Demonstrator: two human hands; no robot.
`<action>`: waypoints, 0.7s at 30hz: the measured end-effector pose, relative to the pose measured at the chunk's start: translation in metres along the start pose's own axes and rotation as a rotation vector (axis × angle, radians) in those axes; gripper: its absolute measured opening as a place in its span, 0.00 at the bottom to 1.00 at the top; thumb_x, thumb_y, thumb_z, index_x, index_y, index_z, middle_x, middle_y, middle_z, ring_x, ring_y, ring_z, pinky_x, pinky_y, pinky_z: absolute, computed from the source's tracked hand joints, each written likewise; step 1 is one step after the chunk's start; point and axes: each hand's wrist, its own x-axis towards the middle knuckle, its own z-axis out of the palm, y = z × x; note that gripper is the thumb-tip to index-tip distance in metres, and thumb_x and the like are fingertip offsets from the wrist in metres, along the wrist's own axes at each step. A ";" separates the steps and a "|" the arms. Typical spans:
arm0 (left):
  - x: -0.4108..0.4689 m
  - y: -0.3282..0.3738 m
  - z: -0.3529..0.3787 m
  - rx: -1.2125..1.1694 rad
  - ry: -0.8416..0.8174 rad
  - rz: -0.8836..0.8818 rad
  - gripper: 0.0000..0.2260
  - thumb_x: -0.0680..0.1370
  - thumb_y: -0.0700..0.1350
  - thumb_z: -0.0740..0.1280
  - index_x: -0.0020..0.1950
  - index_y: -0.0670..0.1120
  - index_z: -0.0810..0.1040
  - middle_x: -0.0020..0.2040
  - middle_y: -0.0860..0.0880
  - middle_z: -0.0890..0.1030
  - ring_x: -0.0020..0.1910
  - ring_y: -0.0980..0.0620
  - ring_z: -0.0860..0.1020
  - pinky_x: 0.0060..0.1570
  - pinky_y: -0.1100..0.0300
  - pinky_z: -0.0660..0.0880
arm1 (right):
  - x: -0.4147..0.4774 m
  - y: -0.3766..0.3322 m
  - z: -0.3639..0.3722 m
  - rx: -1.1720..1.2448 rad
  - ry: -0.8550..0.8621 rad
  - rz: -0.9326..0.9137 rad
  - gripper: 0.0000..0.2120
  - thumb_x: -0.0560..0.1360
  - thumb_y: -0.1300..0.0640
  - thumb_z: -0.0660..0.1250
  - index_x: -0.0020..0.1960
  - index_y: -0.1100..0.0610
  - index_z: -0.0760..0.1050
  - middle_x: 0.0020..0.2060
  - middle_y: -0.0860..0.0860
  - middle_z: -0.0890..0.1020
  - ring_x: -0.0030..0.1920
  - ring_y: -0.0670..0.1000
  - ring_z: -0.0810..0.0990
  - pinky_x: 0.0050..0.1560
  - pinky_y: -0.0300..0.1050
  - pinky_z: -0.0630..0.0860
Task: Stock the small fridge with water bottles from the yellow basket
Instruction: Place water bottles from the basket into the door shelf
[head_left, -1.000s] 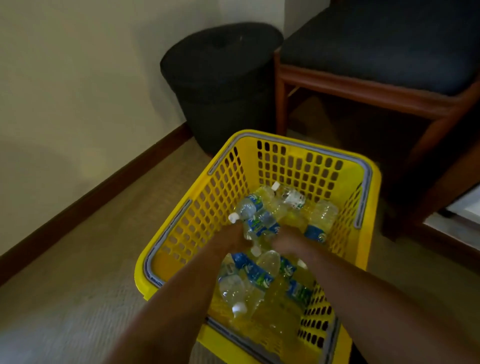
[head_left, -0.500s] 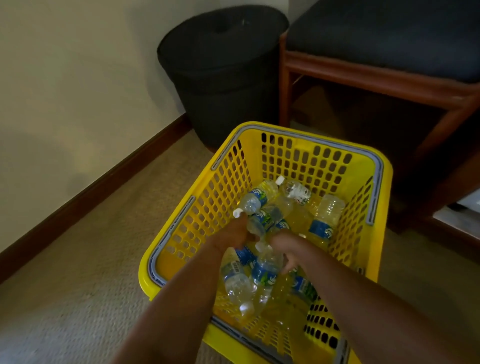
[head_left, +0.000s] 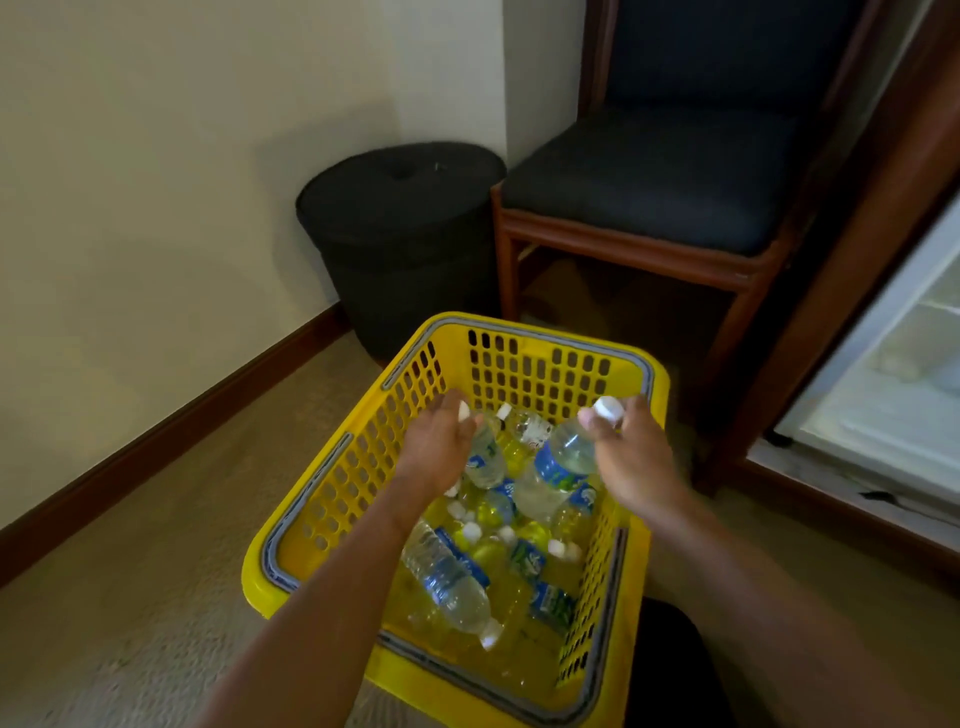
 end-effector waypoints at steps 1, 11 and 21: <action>-0.001 0.012 -0.008 0.048 0.036 0.069 0.11 0.83 0.49 0.61 0.63 0.46 0.71 0.55 0.45 0.77 0.47 0.44 0.77 0.44 0.48 0.76 | -0.004 -0.004 -0.017 0.064 0.045 -0.048 0.15 0.81 0.46 0.61 0.61 0.56 0.68 0.44 0.47 0.75 0.40 0.45 0.76 0.34 0.38 0.69; -0.023 0.189 -0.080 -0.469 0.281 0.492 0.11 0.85 0.44 0.59 0.67 0.50 0.72 0.54 0.49 0.77 0.50 0.52 0.78 0.49 0.55 0.76 | -0.054 -0.013 -0.153 0.587 0.677 -0.326 0.11 0.82 0.48 0.60 0.52 0.56 0.72 0.42 0.49 0.79 0.39 0.37 0.79 0.38 0.31 0.73; -0.104 0.449 0.029 -1.058 -0.310 0.764 0.14 0.86 0.43 0.55 0.71 0.50 0.68 0.54 0.51 0.78 0.51 0.59 0.80 0.51 0.62 0.79 | -0.196 0.082 -0.349 0.166 1.291 -0.467 0.06 0.83 0.52 0.57 0.50 0.46 0.71 0.44 0.55 0.82 0.44 0.49 0.80 0.44 0.39 0.76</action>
